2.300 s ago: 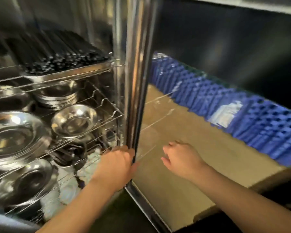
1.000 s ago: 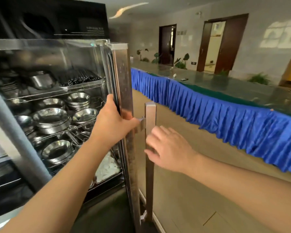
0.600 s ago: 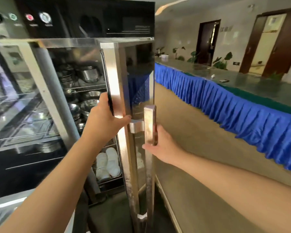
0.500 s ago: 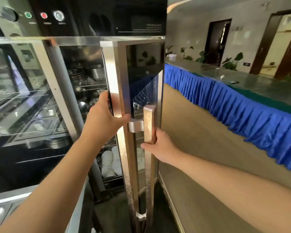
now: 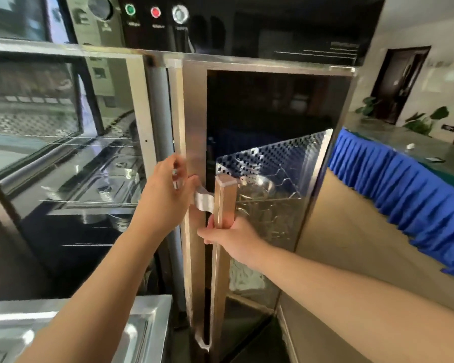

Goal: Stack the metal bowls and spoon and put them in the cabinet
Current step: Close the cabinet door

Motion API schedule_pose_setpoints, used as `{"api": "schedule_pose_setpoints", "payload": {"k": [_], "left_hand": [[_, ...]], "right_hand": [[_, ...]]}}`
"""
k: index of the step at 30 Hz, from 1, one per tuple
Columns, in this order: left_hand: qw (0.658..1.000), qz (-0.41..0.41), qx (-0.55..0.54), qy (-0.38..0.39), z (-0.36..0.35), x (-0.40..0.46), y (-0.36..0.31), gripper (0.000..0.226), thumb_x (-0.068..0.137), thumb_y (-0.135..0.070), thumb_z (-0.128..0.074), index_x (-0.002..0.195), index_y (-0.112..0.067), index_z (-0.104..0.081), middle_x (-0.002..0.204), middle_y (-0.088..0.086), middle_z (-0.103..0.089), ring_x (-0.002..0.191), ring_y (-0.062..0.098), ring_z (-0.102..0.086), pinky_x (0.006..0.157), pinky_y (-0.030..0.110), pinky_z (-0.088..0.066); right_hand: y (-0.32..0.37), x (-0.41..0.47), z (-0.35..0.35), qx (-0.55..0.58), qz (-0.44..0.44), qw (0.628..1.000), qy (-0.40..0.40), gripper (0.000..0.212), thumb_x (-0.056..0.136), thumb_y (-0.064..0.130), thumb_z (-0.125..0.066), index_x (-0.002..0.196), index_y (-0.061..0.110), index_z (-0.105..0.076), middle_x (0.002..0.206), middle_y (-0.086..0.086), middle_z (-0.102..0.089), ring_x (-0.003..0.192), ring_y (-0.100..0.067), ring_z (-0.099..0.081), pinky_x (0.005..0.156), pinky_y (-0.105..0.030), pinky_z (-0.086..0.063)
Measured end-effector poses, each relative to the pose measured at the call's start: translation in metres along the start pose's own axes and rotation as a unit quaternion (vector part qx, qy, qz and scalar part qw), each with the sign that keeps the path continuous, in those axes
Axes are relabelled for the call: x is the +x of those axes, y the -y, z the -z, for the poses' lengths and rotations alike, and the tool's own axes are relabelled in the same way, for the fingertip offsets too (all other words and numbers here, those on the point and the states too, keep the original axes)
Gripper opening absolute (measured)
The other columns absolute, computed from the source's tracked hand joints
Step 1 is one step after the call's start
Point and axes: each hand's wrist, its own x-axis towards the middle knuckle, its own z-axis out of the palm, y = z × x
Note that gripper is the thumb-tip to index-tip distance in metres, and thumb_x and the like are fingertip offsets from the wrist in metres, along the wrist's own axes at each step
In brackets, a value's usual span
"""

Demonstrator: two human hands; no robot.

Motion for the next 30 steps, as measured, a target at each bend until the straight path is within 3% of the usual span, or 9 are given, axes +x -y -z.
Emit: {"api": "schedule_pose_setpoints", "payload": {"k": [3, 7, 11, 15, 19, 21, 24, 26, 30], "left_hand": [[1.0, 0.006, 0.002, 0.006, 0.001, 0.029, 0.038, 0.017, 0.096, -0.039, -0.057, 0.106, -0.027, -0.053, 0.113, -0.003, -0.062, 0.107, 0.008, -0.061, 0.084, 0.037, -0.059], [0.999, -0.018, 0.04, 0.003, 0.005, 0.063, 0.084, 0.045, 0.096, -0.05, -0.049, 0.135, -0.029, -0.048, 0.127, -0.005, -0.06, 0.111, 0.011, -0.06, 0.092, 0.035, -0.054], [0.992, -0.037, 0.117, -0.023, 0.008, 0.093, 0.144, 0.057, 0.1, -0.055, -0.039, 0.148, -0.024, -0.032, 0.143, 0.004, -0.048, 0.128, 0.017, -0.047, 0.097, 0.03, -0.039], [0.969, -0.051, 0.239, -0.035, 0.006, 0.114, 0.203, 0.067, 0.101, -0.053, -0.038, 0.155, -0.015, -0.025, 0.159, 0.014, -0.032, 0.149, 0.03, -0.023, 0.118, 0.049, -0.029], [0.948, -0.022, 0.316, -0.032, -0.009, 0.127, 0.241, 0.078, 0.097, -0.061, -0.036, 0.159, -0.021, -0.009, 0.167, 0.012, -0.008, 0.153, 0.034, 0.002, 0.12, 0.057, -0.011], [0.937, -0.016, 0.349, -0.033, -0.017, 0.132, 0.253, 0.081, 0.096, -0.064, -0.033, 0.159, -0.024, -0.004, 0.168, 0.01, -0.001, 0.153, 0.035, 0.007, 0.119, 0.061, -0.009], [0.924, 0.013, 0.382, -0.028, -0.027, 0.138, 0.263, 0.08, 0.096, -0.065, -0.029, 0.159, -0.026, 0.0, 0.168, 0.009, 0.003, 0.152, 0.036, 0.009, 0.117, 0.066, -0.011], [0.92, 0.03, 0.39, -0.028, -0.033, 0.139, 0.266, 0.079, 0.096, -0.065, -0.028, 0.159, -0.027, 0.001, 0.168, 0.009, 0.006, 0.152, 0.036, 0.01, 0.116, 0.068, -0.013], [0.917, 0.049, 0.394, -0.04, -0.044, 0.143, 0.272, 0.078, 0.098, -0.065, -0.026, 0.159, -0.025, -0.001, 0.168, 0.009, 0.009, 0.152, 0.037, 0.012, 0.116, 0.068, -0.012]], "right_hand": [[0.001, 0.043, -0.02, 0.001, 0.006, 1.0, 0.0, 0.034, 0.082, 0.016, -0.075, 0.056, 0.027, -0.055, 0.058, 0.01, -0.054, 0.065, -0.01, -0.059, 0.092, -0.052, -0.054], [0.003, 0.092, -0.044, -0.018, 0.041, 0.998, -0.047, 0.036, 0.081, 0.023, -0.07, 0.049, 0.024, -0.052, 0.06, -0.008, -0.05, 0.064, -0.026, -0.054, 0.078, -0.059, -0.052], [0.002, 0.143, -0.058, -0.023, 0.049, 0.996, -0.068, 0.034, 0.078, 0.038, -0.07, 0.052, 0.021, -0.053, 0.06, -0.013, -0.052, 0.061, -0.026, -0.054, 0.069, -0.049, -0.051], [-0.001, 0.185, -0.063, -0.028, 0.074, 0.993, -0.086, 0.031, 0.077, 0.039, -0.074, 0.058, 0.022, -0.057, 0.061, -0.008, -0.058, 0.064, -0.03, -0.064, 0.069, -0.04, -0.054], [-0.007, 0.216, -0.066, -0.031, 0.11, 0.99, -0.085, 0.025, 0.076, 0.038, -0.076, 0.063, 0.028, -0.057, 0.061, 0.009, -0.061, 0.066, -0.014, -0.064, 0.071, -0.035, -0.055], [-0.01, 0.227, -0.065, -0.035, 0.125, 0.988, -0.084, 0.023, 0.074, 0.043, -0.075, 0.072, 0.024, -0.061, 0.066, 0.009, -0.064, 0.07, -0.014, -0.067, 0.075, -0.036, -0.057], [-0.016, 0.24, -0.062, -0.042, 0.149, 0.984, -0.084, 0.03, 0.076, 0.044, -0.074, 0.087, 0.017, -0.067, 0.076, 0.004, -0.071, 0.077, -0.008, -0.07, 0.071, -0.024, -0.056], [-0.017, 0.246, -0.062, -0.046, 0.165, 0.981, -0.09, 0.026, 0.078, 0.045, -0.073, 0.09, 0.023, -0.07, 0.082, 0.006, -0.073, 0.08, -0.005, -0.07, 0.069, -0.019, -0.055], [-0.017, 0.256, -0.064, -0.04, 0.185, 0.977, -0.1, 0.013, 0.08, 0.045, -0.073, 0.09, 0.044, -0.066, 0.087, 0.03, -0.07, 0.082, 0.007, -0.068, 0.062, -0.008, -0.051]]}}
